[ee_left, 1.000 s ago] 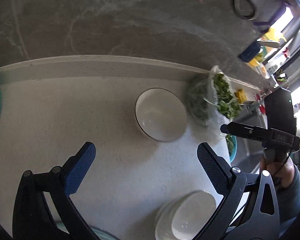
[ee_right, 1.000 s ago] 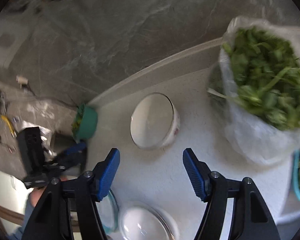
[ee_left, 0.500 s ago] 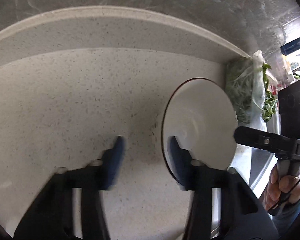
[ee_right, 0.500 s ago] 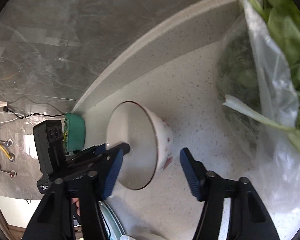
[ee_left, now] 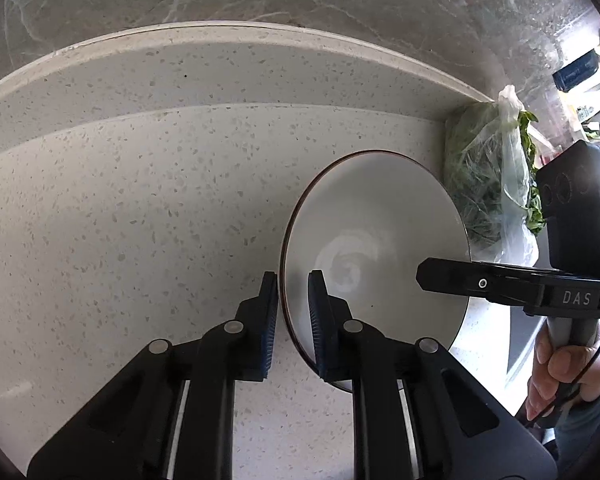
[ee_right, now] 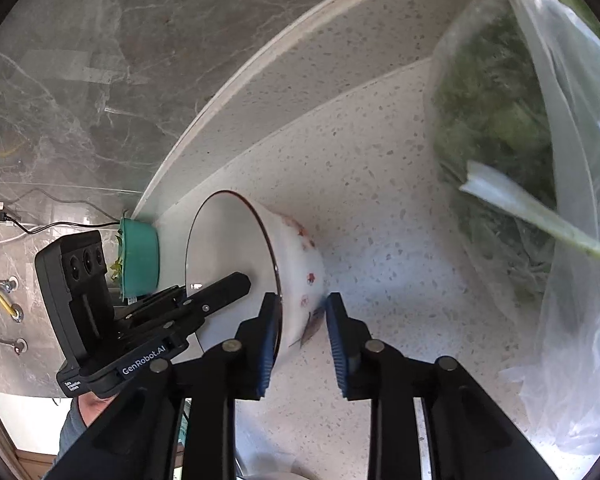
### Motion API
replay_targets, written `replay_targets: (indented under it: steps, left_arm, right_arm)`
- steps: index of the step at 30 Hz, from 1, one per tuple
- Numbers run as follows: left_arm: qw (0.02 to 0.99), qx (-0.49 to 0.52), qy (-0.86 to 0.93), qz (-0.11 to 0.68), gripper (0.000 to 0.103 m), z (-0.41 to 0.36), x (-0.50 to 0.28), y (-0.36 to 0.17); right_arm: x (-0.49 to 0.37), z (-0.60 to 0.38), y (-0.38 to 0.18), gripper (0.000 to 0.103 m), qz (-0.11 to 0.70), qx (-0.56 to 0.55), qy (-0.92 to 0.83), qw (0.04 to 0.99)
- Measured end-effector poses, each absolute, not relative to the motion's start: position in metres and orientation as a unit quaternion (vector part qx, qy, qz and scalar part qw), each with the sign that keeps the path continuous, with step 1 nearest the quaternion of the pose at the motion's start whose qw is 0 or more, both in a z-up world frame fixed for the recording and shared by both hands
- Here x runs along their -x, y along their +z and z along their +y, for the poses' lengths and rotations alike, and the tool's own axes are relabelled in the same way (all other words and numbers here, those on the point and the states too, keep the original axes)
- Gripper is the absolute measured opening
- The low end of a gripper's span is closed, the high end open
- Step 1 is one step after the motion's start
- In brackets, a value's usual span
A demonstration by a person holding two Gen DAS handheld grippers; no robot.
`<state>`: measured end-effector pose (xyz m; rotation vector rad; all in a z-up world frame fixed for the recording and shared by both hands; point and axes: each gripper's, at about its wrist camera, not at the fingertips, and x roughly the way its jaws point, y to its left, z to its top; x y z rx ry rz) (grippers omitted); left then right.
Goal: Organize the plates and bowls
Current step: 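Lift the pink-flower bowl with both grippers and carry it over the white bowl stack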
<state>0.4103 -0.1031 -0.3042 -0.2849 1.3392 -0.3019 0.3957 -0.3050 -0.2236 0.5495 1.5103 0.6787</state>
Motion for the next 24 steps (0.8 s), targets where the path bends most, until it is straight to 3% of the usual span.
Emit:
replay_targets:
  steps: [11,24]
  left_arm:
    - [0.759,0.142,-0.137,0.620,0.012,-0.101,-0.396,-0.294]
    - [0.777,0.136,-0.147,0.597,0.012,-0.117,-0.330,-0.211]
  right_arm:
    - [-0.394,-0.302,-0.209,0.027,0.658,-0.228,0.307,0.649]
    - [-0.349,-0.327,-0.147,0.027,0.639,-0.230,0.347,0.647]
